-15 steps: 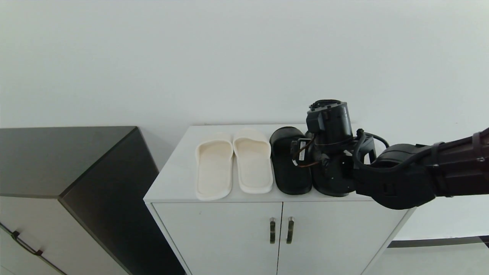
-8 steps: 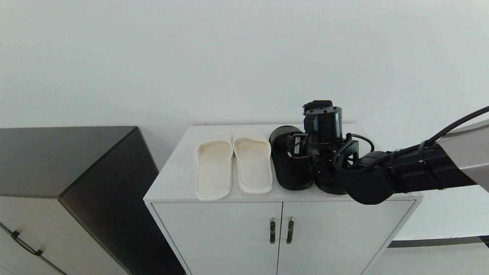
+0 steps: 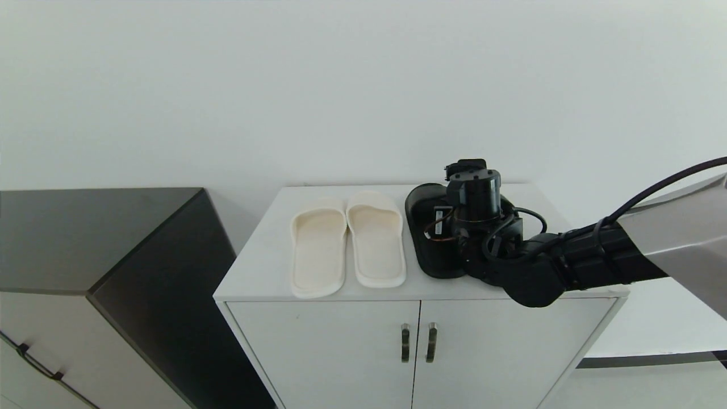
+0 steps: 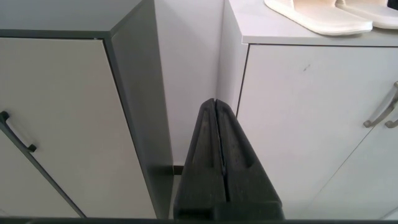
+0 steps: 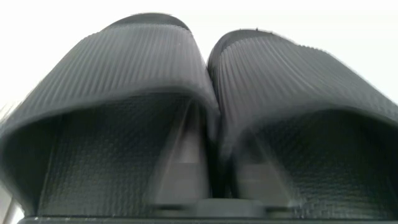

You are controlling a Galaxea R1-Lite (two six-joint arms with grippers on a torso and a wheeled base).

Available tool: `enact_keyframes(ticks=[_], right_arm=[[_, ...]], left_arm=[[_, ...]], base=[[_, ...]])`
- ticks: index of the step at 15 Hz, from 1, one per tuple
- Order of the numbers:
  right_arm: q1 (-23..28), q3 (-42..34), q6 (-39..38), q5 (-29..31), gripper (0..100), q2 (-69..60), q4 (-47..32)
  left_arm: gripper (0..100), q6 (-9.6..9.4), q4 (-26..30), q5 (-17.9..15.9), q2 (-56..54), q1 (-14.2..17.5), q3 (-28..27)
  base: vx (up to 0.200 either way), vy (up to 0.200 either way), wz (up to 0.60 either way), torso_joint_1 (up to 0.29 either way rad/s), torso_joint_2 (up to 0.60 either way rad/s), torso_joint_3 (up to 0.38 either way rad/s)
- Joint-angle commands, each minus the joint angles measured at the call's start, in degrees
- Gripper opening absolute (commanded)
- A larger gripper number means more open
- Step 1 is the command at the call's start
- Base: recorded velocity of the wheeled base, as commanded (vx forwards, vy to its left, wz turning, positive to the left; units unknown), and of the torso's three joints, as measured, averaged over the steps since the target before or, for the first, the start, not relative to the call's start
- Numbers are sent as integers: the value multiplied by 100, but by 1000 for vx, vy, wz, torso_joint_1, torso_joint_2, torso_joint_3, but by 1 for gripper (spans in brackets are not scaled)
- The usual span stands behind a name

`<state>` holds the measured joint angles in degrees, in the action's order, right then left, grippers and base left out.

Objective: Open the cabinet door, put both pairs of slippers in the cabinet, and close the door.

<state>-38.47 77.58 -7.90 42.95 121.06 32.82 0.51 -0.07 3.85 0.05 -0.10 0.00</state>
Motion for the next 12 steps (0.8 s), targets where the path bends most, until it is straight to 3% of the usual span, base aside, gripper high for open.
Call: enact_keyframes(ticks=[1,7,12], right_arm=[[-2,-24,8,12,0,-136,-12],[-99,-586,333,-348,0,-1287,-65],[-547,-3100,324,-2308,0,-3440,-65]], left_arm=[[0,2,-1,1,4,1,0],[0,2,-1,1,4,1,0],[0,-7,-1,-7,4,1,0]], base=[[0,0,0,0,0,0],[0,0,0,0,0,0],[0,0,0,0,0,0]])
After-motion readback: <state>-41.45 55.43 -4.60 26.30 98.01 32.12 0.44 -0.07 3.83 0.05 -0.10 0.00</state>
